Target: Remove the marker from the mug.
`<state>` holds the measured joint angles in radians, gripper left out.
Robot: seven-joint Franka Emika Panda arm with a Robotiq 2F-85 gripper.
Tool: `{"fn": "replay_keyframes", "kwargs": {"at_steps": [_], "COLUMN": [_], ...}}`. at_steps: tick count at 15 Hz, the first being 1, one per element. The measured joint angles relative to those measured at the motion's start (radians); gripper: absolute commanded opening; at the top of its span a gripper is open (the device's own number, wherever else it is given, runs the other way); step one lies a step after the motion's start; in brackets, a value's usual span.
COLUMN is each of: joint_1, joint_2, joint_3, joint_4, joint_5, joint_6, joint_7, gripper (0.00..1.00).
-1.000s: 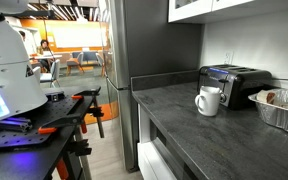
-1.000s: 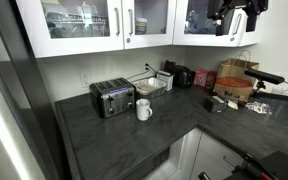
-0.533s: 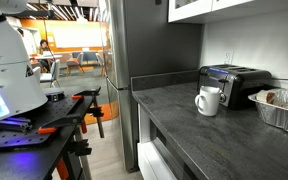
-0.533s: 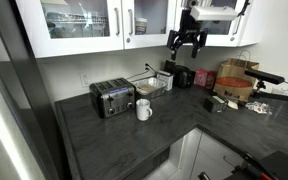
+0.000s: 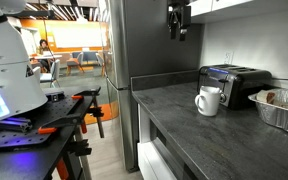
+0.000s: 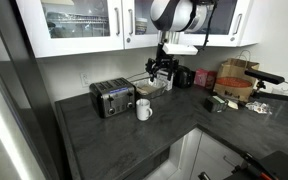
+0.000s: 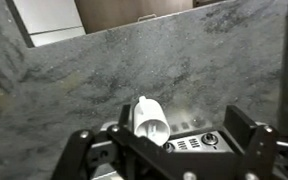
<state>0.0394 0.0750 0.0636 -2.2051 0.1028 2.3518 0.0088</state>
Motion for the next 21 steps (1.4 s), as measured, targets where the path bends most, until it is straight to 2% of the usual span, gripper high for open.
{"fn": "replay_keyframes", "kwargs": {"at_steps": [5,9,12,16,19,20,21], "joint_1": [0.0,0.001,0.005,0.013,0.014,0.013,0.013], "joint_2": [-0.011,0.085,0.225,0.417,0.523,0.553,0.583], "joint_3": [-0.003,0.0,0.006,0.004,-0.01,-0.013,-0.014], "joint_4": [-0.001,0.03,0.129,0.326,0.451,0.485,0.516], "joint_5": [0.0,-0.047,-0.056,-0.067,-0.099,-0.099,-0.099], "joint_6": [-0.005,0.07,0.145,0.148,0.146,0.142,0.135], "joint_7": [-0.001,-0.006,-0.059,-0.065,-0.064,-0.064,-0.063], "gripper": [1.0,1.0,1.0,1.0,0.91,0.81,0.67]}}
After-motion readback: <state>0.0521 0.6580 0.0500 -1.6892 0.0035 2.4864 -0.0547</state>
